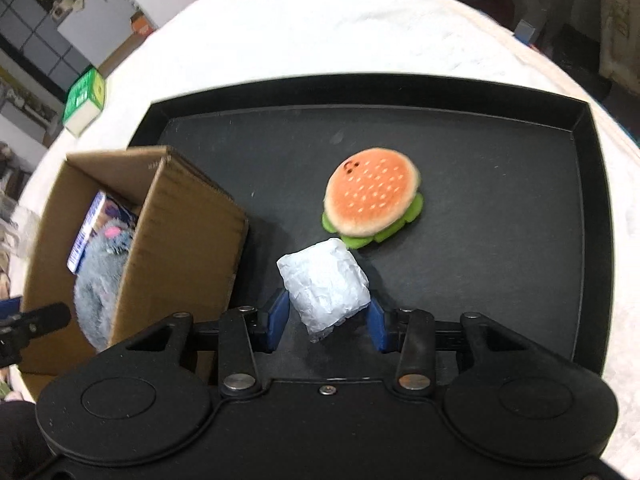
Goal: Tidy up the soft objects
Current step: 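Grasp the white crumpled paper ball with the right tool, then lower the paper ball into the box and open the right tool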
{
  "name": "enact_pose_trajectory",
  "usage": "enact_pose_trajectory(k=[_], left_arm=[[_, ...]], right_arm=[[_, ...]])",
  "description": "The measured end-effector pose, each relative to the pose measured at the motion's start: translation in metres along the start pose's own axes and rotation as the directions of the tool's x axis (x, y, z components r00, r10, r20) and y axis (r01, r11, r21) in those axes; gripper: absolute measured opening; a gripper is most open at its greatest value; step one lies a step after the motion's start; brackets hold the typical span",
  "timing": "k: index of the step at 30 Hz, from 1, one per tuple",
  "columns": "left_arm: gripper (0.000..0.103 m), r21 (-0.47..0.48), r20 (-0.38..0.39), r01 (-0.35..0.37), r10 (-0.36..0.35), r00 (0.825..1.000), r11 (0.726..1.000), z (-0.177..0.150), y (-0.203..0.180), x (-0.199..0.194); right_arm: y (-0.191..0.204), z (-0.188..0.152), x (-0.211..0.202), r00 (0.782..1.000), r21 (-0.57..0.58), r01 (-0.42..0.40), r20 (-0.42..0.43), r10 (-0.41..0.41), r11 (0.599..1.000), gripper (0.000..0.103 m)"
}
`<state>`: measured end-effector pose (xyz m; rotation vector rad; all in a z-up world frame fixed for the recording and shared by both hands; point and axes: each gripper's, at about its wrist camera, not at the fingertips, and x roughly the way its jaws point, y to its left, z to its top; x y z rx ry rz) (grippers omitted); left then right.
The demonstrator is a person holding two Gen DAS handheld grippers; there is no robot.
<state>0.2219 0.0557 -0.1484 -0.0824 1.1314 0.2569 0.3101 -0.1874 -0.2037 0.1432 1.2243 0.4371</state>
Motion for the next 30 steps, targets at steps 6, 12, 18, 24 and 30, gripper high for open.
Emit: enact_pose_trajectory(k=[6, 12, 18, 24, 30], left_arm=[[0.066, 0.004, 0.007, 0.005, -0.005, 1.0, 1.0, -0.003, 0.001, -0.007], [0.066, 0.002, 0.012, 0.006, -0.006, 1.0, 1.0, -0.006, 0.006, -0.012], [0.066, -0.003, 0.013, 0.005, -0.005, 1.0, 1.0, -0.011, 0.016, -0.016], [0.066, -0.009, 0.016, 0.003, -0.003, 1.0, 1.0, -0.015, 0.03, -0.016], [0.066, -0.023, 0.017, 0.012, -0.012, 1.0, 1.0, -0.016, 0.043, -0.013]], right_arm=[[-0.008, 0.001, -0.024, 0.998, 0.032, -0.043, 0.049, 0.042, 0.999, 0.041], [-0.008, 0.0, -0.039, 0.995, 0.051, -0.068, 0.075, 0.064, 0.996, 0.041], [0.001, 0.003, -0.05, 0.99, 0.048, -0.094, 0.11, 0.088, 0.994, 0.041], [0.022, 0.002, -0.07, 0.971, -0.012, -0.167, 0.173, 0.167, 0.986, 0.041], [0.042, 0.002, -0.075, 0.96, -0.056, -0.198, 0.191, 0.205, 0.979, 0.041]])
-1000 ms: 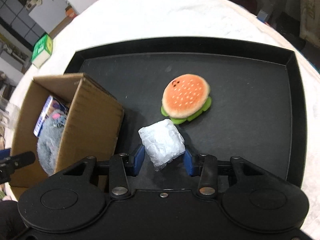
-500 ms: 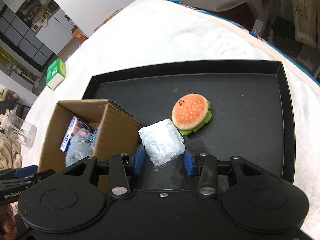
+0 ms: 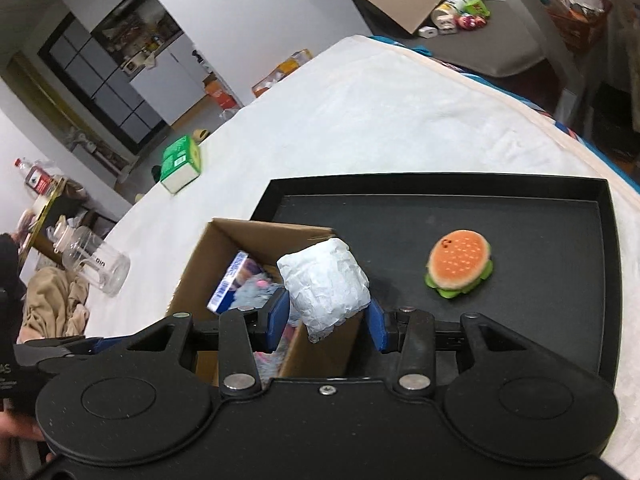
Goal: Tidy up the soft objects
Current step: 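Lower the paper ball into the box and open the right tool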
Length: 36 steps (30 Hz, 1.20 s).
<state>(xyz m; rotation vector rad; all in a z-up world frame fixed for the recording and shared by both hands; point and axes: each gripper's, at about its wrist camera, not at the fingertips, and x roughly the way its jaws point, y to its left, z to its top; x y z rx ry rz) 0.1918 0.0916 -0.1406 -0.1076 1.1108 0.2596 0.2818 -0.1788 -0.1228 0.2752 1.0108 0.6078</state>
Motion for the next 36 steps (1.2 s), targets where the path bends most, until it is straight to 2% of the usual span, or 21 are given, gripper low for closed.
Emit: enact_pose_trajectory(k=[6, 13, 20, 24, 26, 29, 31, 33, 36], left_arm=[[0.066, -0.01, 0.012, 0.039, -0.039, 0.999, 0.999, 0.002, 0.009, 0.002], [0.066, -0.019, -0.001, 0.093, -0.093, 0.996, 0.996, 0.0, 0.013, 0.013], [0.062, -0.029, -0.013, 0.18, -0.181, 0.983, 0.983, -0.009, 0.015, 0.023], [0.061, -0.009, -0.008, 0.17, -0.17, 0.985, 0.985, -0.011, 0.017, 0.025], [0.059, -0.016, -0.009, 0.198, -0.198, 0.98, 0.98, -0.012, 0.021, 0.027], [0.053, -0.014, -0.015, 0.205, -0.205, 0.979, 0.979, -0.014, 0.024, 0.03], [0.038, -0.014, -0.024, 0.218, -0.219, 0.976, 0.976, -0.015, 0.025, 0.032], [0.029, -0.021, -0.043, 0.243, -0.243, 0.969, 0.97, -0.016, 0.026, 0.035], [0.019, -0.022, -0.041, 0.236, -0.237, 0.971, 0.972, -0.017, 0.03, 0.036]], right_arm=[[0.026, 0.002, 0.002, 0.999, -0.051, -0.033, 0.009, 0.033, 0.998, 0.041], [0.043, 0.0, 0.014, 0.998, -0.089, -0.06, -0.019, 0.058, 0.994, 0.041], [0.059, -0.002, 0.031, 0.997, -0.1, -0.066, -0.052, 0.061, 0.993, 0.041], [0.067, -0.003, 0.039, 0.994, -0.089, -0.091, -0.076, 0.084, 0.992, 0.042], [0.073, -0.004, 0.044, 0.993, -0.098, -0.092, -0.08, 0.084, 0.991, 0.042], [0.081, -0.007, 0.052, 0.992, -0.108, -0.095, -0.095, 0.085, 0.99, 0.042], [0.087, -0.01, 0.058, 0.99, -0.114, -0.1, -0.11, 0.088, 0.988, 0.042], [0.093, -0.012, 0.062, 0.988, -0.125, -0.106, -0.124, 0.091, 0.987, 0.042], [0.102, -0.016, 0.069, 0.985, -0.138, -0.113, -0.148, 0.092, 0.984, 0.042]])
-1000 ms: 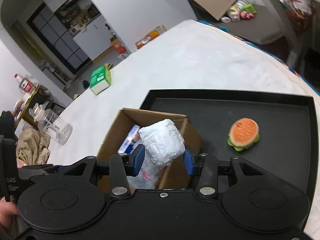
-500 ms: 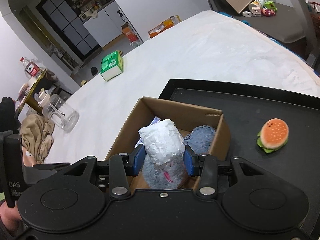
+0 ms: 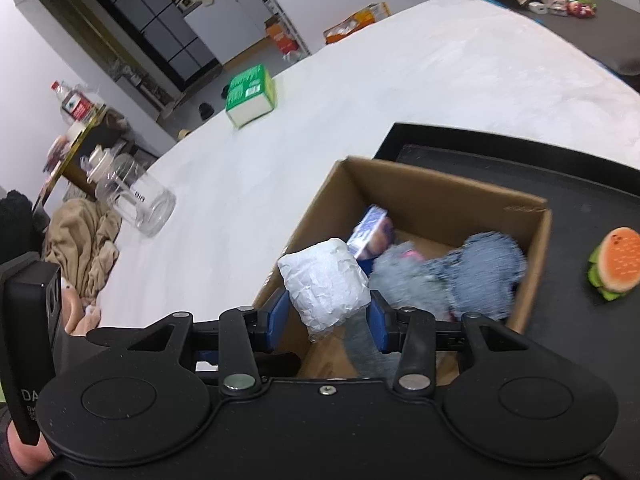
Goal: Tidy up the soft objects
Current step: 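Lower the paper ball into the box and open the right tool, then grasp the hamburger plush on the tray with the right tool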
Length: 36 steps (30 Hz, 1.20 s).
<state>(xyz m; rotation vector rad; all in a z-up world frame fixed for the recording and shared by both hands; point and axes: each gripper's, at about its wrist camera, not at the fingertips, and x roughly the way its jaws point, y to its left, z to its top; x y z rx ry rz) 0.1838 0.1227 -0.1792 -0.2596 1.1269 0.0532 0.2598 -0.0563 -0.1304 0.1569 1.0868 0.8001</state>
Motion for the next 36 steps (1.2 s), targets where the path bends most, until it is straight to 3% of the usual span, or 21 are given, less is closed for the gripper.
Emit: enact_pose_trajectory(k=[7, 14, 20, 31, 36], left_arm=[[0.017, -0.018, 0.002, 0.027, -0.027, 1.0, 0.999, -0.001, 0.007, -0.002], [0.018, -0.007, 0.005, -0.004, 0.004, 1.0, 1.0, -0.001, 0.002, -0.008], [0.022, 0.012, 0.01, -0.041, 0.041, 0.999, 0.999, 0.004, -0.008, -0.014], [0.042, 0.043, 0.04, -0.098, 0.096, 0.995, 0.994, 0.007, -0.035, -0.023], [0.047, 0.056, 0.047, -0.133, 0.131, 0.99, 0.99, 0.011, -0.049, -0.022]], right_arm=[[0.012, -0.003, 0.01, 1.0, -0.021, -0.004, -0.016, 0.004, 1.0, 0.044], [0.009, -0.003, 0.002, 1.0, -0.009, 0.015, 0.019, -0.014, 1.0, 0.054], [0.001, 0.001, -0.012, 0.997, 0.008, 0.032, 0.07, -0.033, 0.999, 0.055], [-0.024, 0.004, -0.045, 0.977, 0.044, 0.088, 0.192, -0.095, 0.995, 0.06], [-0.045, 0.004, -0.055, 0.969, 0.071, 0.118, 0.21, -0.131, 0.99, 0.063]])
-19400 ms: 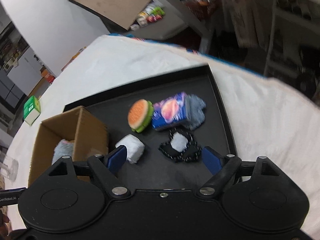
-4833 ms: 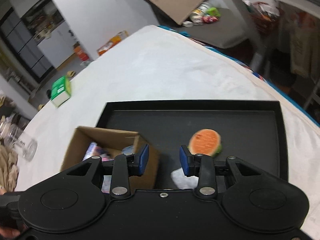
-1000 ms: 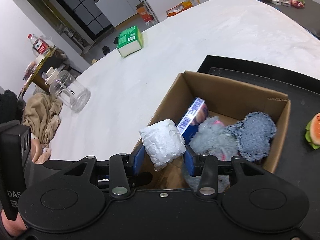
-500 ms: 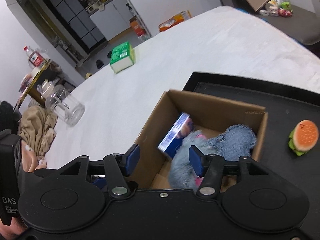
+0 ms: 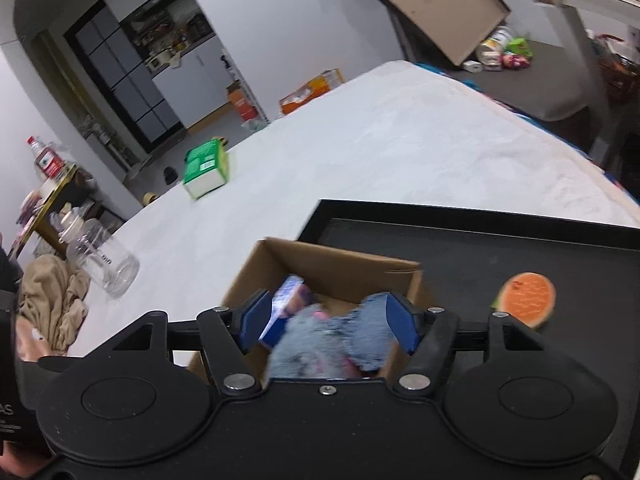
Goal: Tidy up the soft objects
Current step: 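Grasp the hamburger plush on the tray with the right tool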
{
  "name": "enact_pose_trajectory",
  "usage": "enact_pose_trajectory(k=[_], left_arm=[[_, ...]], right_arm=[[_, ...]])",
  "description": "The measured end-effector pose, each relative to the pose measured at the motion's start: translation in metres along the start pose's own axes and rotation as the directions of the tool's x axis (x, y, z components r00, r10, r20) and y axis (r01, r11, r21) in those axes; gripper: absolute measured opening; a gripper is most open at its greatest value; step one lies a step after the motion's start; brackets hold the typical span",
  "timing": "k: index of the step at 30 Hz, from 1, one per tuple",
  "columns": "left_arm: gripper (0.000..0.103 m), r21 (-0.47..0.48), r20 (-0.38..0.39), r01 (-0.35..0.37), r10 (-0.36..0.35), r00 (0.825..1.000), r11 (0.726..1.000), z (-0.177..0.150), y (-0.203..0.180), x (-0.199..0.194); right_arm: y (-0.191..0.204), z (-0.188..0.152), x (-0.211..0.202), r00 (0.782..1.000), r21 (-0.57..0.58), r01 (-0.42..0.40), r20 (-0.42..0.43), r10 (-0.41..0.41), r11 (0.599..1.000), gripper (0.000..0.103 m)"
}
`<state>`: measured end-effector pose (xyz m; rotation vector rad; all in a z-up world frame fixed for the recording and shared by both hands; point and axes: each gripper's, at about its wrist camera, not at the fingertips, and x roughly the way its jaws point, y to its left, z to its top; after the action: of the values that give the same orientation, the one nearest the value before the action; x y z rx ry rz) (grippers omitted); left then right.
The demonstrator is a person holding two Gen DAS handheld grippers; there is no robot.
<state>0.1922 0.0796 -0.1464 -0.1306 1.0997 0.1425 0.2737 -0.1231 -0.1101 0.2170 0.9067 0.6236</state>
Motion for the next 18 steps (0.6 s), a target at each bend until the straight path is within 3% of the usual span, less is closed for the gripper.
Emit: enact_pose_trajectory(k=[9, 18], left_arm=[[0.049, 0.009, 0.004, -0.069, 0.069, 0.998, 0.998, 0.007, -0.012, 0.0], [0.049, 0.026, 0.009, -0.116, 0.116, 0.993, 0.993, 0.018, -0.024, 0.001]], right_arm=[[-0.05, 0.003, -0.003, 0.999, 0.077, 0.045, -0.001, -0.045, 0.996, 0.065], [-0.1, 0.006, -0.001, 0.996, 0.16, 0.084, -0.038, -0.079, 0.984, 0.075]])
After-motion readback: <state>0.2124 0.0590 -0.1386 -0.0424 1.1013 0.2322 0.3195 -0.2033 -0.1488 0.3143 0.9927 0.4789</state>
